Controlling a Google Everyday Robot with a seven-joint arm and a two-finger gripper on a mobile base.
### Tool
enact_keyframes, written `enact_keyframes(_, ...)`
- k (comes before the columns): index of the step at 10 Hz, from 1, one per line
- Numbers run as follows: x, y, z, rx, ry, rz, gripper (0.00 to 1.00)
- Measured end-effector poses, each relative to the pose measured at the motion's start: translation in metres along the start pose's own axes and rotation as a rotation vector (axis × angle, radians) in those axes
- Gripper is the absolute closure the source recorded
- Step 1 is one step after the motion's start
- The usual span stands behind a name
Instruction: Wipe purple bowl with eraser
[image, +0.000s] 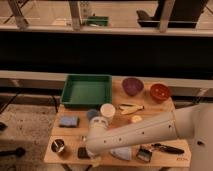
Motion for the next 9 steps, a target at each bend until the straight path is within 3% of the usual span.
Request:
enact_keyframes(3, 0.003, 0.001, 0.002, -0.005, -0.005, 0.002, 0.53)
enact_keyframes(7, 0.007, -0.001, -0.006, 0.005, 0.002, -0.006, 0.92)
enact_keyframes(8, 0.008, 0.001, -0.013, -0.001, 0.013, 0.003, 0.99)
enact_keyframes(9, 0.009, 0.001, -0.023, -0.011, 0.024, 0.021, 1.0)
